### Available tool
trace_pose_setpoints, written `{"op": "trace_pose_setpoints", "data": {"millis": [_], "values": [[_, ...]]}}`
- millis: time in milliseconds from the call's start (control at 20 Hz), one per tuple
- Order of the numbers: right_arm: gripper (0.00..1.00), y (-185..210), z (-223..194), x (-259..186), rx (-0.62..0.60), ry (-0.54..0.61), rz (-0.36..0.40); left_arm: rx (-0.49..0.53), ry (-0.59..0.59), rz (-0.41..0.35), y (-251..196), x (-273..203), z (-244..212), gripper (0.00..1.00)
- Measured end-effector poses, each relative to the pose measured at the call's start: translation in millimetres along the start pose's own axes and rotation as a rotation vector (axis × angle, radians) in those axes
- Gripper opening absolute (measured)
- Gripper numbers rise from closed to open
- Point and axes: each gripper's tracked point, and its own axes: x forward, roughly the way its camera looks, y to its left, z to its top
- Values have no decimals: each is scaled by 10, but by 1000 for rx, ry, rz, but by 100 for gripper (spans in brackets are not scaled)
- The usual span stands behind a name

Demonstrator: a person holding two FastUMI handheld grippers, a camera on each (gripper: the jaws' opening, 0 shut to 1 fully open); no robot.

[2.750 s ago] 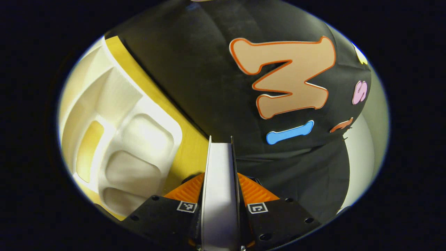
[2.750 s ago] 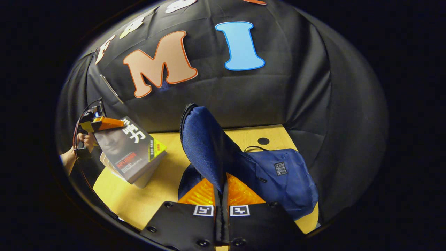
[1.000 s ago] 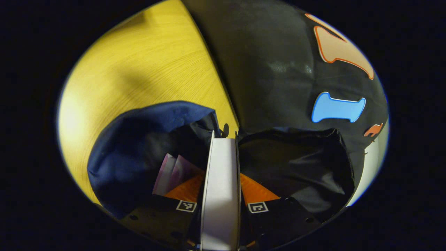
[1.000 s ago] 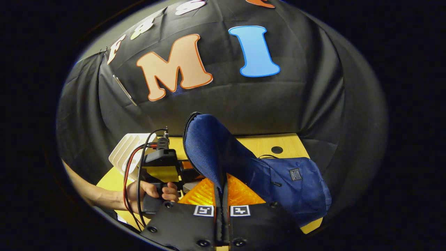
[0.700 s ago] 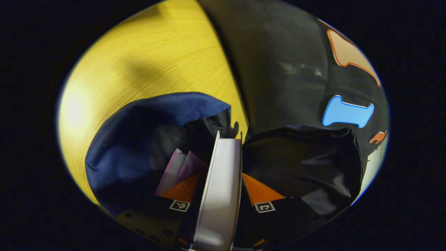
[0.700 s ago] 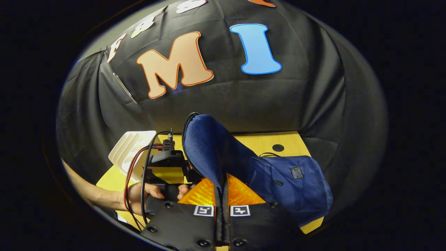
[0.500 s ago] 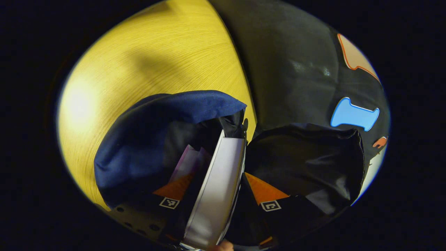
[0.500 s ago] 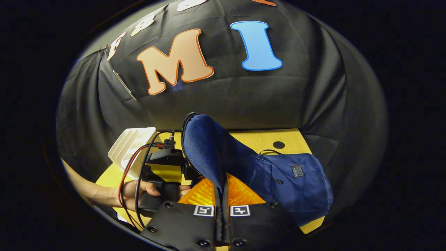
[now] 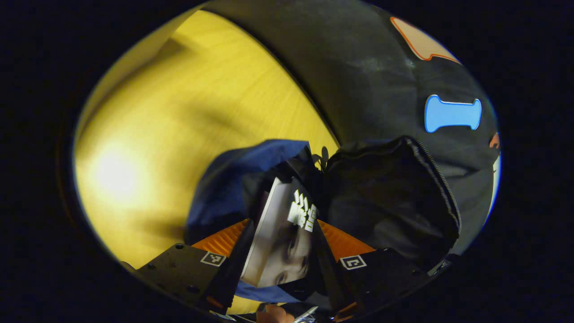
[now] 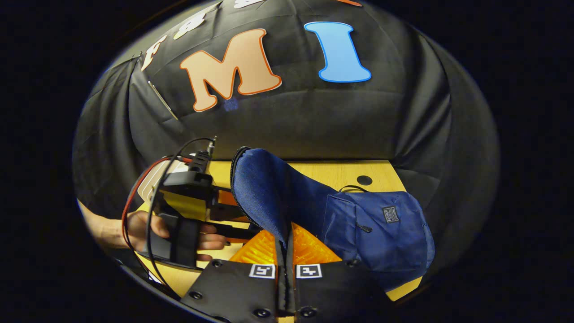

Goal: Open the schoolbag, grab two books from the bookshelf and put them into the schoolbag.

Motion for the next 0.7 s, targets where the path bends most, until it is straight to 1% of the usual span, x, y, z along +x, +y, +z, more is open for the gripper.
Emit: {"op": "trace_pose_setpoints", "data": {"millis": [200,250,350,400,450,550,600,650,700], "values": [[4,74,-138,76,-21,30,16,105,-65,-16,-82,-419,178,77],[2,99,-174,93,-28,42,18,142,-74,-26,-123,-505,201,77],[4,153,-272,155,-50,67,24,222,-104,-64,-244,-689,228,77],[4,177,-359,185,-67,88,27,282,-140,-68,-295,-800,286,78],[4,210,-438,217,-79,109,30,361,-172,-52,-290,-909,339,78],[4,247,-596,269,-94,149,23,520,-215,16,-237,-1045,453,80],[5,271,-667,309,-103,165,15,585,-194,17,-269,-1112,413,81],[6,280,-735,332,-117,182,5,639,-196,10,-302,-1222,385,81],[5,295,-792,364,-130,198,-6,685,-224,10,-348,-1322,413,87]]}}
